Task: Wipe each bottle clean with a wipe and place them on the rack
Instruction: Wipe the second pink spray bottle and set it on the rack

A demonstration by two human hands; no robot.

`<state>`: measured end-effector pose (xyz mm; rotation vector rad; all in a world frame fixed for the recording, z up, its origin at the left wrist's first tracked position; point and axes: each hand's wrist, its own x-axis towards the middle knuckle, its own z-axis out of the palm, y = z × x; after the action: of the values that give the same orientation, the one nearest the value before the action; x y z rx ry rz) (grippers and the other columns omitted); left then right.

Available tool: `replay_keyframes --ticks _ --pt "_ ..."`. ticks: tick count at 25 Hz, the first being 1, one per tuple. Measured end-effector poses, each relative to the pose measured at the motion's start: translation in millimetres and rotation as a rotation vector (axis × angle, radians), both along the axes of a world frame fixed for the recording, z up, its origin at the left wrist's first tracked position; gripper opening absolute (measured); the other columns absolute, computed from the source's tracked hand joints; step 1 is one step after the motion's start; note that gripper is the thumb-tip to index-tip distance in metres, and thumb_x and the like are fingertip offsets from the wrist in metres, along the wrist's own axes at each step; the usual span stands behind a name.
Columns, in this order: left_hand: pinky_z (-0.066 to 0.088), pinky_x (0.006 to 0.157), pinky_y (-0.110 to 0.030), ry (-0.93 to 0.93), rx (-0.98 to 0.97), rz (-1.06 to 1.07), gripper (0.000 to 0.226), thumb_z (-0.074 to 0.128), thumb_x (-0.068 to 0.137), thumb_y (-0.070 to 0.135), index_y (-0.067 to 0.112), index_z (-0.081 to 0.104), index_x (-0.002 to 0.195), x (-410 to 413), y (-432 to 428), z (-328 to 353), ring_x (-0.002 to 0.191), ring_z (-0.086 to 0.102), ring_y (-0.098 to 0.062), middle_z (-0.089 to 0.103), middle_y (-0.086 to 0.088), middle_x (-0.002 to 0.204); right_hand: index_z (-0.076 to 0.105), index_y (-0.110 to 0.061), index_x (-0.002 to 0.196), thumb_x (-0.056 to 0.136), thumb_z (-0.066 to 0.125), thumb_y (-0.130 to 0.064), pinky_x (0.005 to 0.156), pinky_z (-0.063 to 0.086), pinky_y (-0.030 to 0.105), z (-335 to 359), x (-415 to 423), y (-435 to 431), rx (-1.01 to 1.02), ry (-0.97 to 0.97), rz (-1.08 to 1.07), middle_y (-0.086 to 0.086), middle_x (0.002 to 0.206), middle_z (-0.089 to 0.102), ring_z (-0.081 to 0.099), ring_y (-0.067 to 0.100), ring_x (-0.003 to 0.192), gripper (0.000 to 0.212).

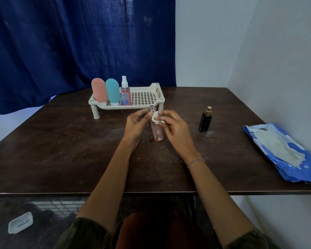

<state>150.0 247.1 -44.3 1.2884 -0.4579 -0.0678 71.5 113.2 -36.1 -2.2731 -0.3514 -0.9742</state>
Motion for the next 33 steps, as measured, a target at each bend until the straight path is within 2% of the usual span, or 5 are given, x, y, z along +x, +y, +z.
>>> replay_keyframes --ticks 12,18,22,26,33 --pt "0.055 0.076 -0.024 0.016 -0.023 0.041 0.02 0.06 0.089 0.007 0.022 0.065 0.101 0.1 0.0 0.1 0.09 0.067 -0.007 0.072 0.008 0.094 0.064 -0.002 0.113 0.085 0.061 0.0 0.097 0.044 0.02 3.6 -1.9 7.5 -0.105 -0.039 -0.069 0.009 0.114 0.058 0.054 0.013 0.106 0.028" --pt "0.053 0.087 -0.032 0.015 -0.015 0.081 0.023 0.062 0.088 0.009 0.015 0.062 0.111 1.8 1.6 -0.6 0.103 0.064 -0.018 0.068 -0.006 0.108 0.06 -0.006 0.119 0.091 0.054 -0.008 0.095 0.032 0.004 1.6 -2.9 11.9 -0.07 0.12 0.003 0.01 0.12 0.054 0.044 -0.007 0.104 0.029" --pt "0.054 0.079 -0.025 0.002 -0.007 0.088 0.02 0.062 0.089 0.01 0.021 0.062 0.105 1.7 1.3 -0.4 0.092 0.066 -0.009 0.069 0.001 0.1 0.063 0.0 0.115 0.08 0.065 0.003 0.094 0.046 0.023 2.2 -3.1 13.4 -0.187 -0.044 -0.105 0.014 0.113 0.061 0.057 0.021 0.103 0.035" --pt "0.053 0.076 -0.019 -0.014 -0.02 0.113 0.019 0.062 0.088 0.008 0.018 0.063 0.104 3.8 2.2 -1.5 0.09 0.067 -0.007 0.07 0.0 0.098 0.066 -0.001 0.108 0.08 0.064 0.002 0.092 0.041 0.014 2.4 -5.7 15.9 -0.192 -0.031 -0.038 0.01 0.107 0.063 0.057 0.018 0.099 0.028" --pt "0.053 0.072 -0.017 0.013 -0.064 0.103 0.019 0.063 0.087 0.007 0.021 0.064 0.1 1.9 0.3 -0.1 0.087 0.068 -0.007 0.071 0.002 0.095 0.068 -0.002 0.104 0.076 0.07 0.001 0.082 0.049 0.021 3.2 -5.4 16.7 -0.255 -0.039 -0.132 0.007 0.102 0.065 0.058 0.019 0.092 0.029"
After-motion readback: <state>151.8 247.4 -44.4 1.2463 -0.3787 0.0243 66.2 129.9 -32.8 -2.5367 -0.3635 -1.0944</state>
